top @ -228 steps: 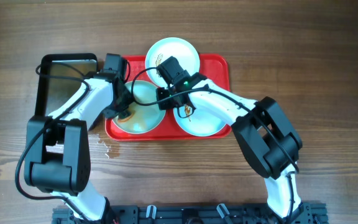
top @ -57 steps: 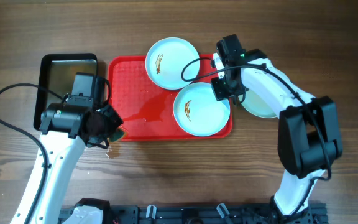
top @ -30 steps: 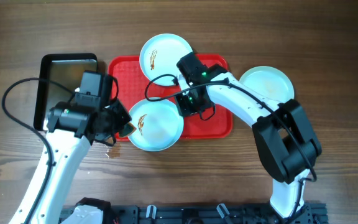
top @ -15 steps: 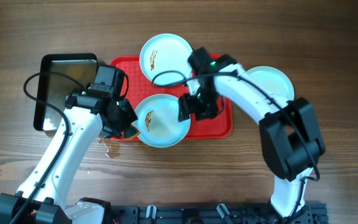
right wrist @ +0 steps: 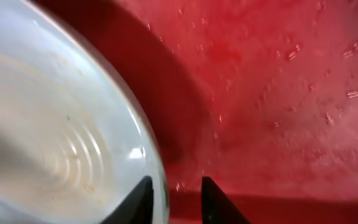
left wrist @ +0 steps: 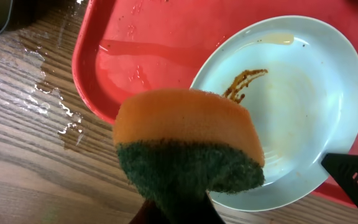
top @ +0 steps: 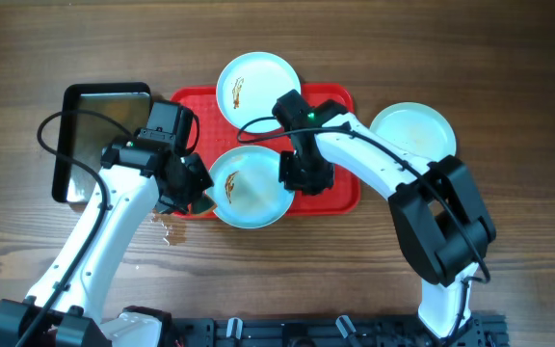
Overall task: Clean dirty plates on tray and stack at the side
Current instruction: 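Scrub the held plate with the sponge in the left gripper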
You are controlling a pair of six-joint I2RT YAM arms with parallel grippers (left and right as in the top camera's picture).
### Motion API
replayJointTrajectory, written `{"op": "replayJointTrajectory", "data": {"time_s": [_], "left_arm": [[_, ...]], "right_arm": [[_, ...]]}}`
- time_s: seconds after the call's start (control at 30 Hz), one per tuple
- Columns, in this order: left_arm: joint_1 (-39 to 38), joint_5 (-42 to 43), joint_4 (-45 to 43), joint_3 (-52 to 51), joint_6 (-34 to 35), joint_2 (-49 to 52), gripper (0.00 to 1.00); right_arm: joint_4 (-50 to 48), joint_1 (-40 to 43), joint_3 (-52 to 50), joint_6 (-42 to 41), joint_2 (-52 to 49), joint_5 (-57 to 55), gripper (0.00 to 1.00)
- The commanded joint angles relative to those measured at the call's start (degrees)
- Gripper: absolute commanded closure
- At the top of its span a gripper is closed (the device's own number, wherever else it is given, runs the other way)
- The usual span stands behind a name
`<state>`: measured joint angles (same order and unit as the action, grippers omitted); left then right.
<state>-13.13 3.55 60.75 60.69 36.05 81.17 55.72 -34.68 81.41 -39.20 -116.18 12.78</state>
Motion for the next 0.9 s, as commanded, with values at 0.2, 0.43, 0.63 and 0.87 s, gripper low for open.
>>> {"op": "replayJointTrajectory", "data": {"time_s": [0.2, 0.43, 0.63, 0.87], "left_arm": [[-0.26, 1.9, -2.64, -0.15, -1.14, 0.28, 0.96], [-0.28, 4.79, -8.66, -0.15, -1.11, 0.66, 0.96], [-0.28, 7.19, -11.37, -0.15, -1.16, 4.74, 0.96], [-0.28, 7.34, -16.96, -0.15, -1.31, 9.35, 0.96]], "right_arm": [[-10.49, 0.02, -2.8, 2.78, -0.63, -4.13, 0.96], [-16.83, 0.04, -2.8, 10.47, -0.63, -9.88, 0.96], [-19.04, 0.02, -2.8, 10.51, -0.63, -9.38, 0.96], [-18.99, 0.02, -2.8, 10.51, -0.63, -4.85, 0.96]]}}
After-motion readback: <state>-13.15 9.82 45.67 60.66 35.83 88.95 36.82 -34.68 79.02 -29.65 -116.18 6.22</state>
